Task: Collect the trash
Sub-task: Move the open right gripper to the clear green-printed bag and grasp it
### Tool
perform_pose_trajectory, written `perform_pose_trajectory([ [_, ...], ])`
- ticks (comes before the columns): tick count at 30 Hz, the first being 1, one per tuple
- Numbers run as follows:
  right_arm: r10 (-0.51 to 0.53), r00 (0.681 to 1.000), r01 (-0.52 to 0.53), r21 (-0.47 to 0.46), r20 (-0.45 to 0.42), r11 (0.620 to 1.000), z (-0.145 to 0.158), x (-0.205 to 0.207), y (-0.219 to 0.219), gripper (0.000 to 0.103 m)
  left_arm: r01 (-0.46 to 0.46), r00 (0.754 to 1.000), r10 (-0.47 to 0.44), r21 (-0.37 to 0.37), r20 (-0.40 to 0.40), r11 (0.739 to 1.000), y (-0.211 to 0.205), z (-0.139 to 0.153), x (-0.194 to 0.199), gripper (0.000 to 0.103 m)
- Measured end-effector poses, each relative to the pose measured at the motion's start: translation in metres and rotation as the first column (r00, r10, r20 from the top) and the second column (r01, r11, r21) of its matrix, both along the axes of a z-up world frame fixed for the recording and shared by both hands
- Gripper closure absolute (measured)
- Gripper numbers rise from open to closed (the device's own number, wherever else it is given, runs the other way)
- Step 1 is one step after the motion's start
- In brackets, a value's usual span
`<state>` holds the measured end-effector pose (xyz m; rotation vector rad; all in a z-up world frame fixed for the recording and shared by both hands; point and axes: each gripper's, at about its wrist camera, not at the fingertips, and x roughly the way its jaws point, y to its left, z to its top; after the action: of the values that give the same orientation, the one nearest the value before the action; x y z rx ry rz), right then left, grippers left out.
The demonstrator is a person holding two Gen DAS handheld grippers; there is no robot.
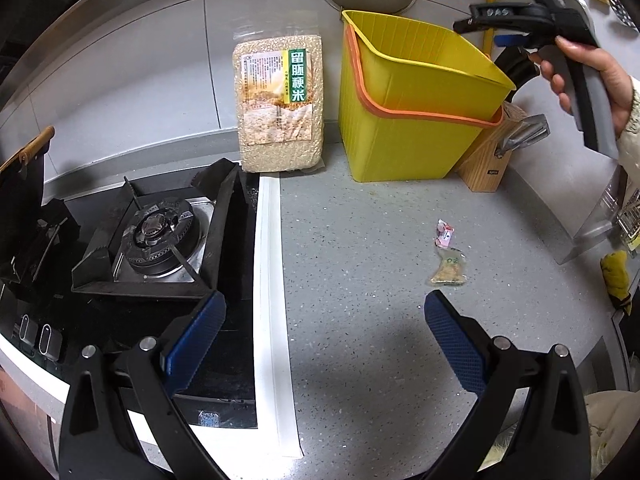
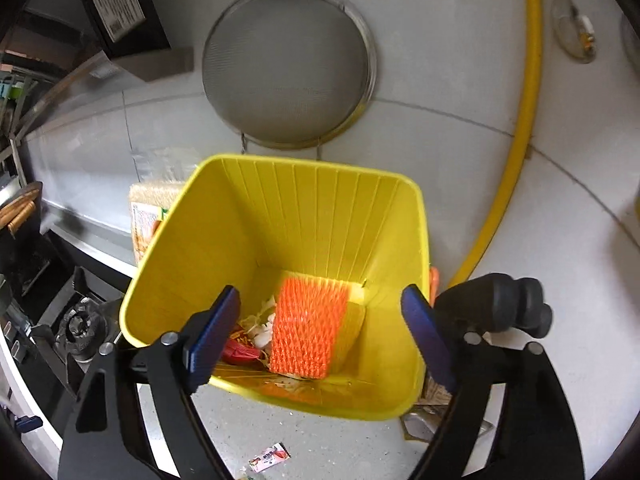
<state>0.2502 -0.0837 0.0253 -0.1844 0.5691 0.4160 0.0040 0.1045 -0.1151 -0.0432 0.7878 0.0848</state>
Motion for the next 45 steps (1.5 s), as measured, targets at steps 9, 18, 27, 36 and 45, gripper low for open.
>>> perform_pose_trajectory([
  [9,0.152,0.981,-0.159,0.052,0.119,0.986,-0.002,-0.077,-0.028,0.01,0.004,1.0,-0.004,0.0,-0.013,1.0,0.0,-0.004,0.006,0.004],
  [18,0.088,0.994,-0.09,-0.023,-0.061,0.996,-0.087,-0.112,-0.056,0.01,0.035,0.999,-0.035,0.009,-0.014,0.999,-0.008,-0.003,0.014,0.004],
  [27,0.04,0.953,-0.058,-0.052,-0.3,0.997,-0.174,-0.134,-0.072,0.01,0.071,0.997,-0.071,0.001,-0.031,0.997,-0.018,-0.009,0.021,0.004],
  [36,0.111,0.907,-0.126,-0.011,-0.405,0.992,-0.207,-0.141,-0.053,0.013,0.087,0.996,-0.087,0.016,-0.031,0.996,-0.021,-0.009,0.02,0.004],
  [45,0.147,0.868,-0.164,0.007,-0.475,0.987,-0.235,-0.117,-0.021,0.039,0.051,0.998,-0.05,0.02,-0.031,0.999,-0.008,-0.008,0.008,0.004],
])
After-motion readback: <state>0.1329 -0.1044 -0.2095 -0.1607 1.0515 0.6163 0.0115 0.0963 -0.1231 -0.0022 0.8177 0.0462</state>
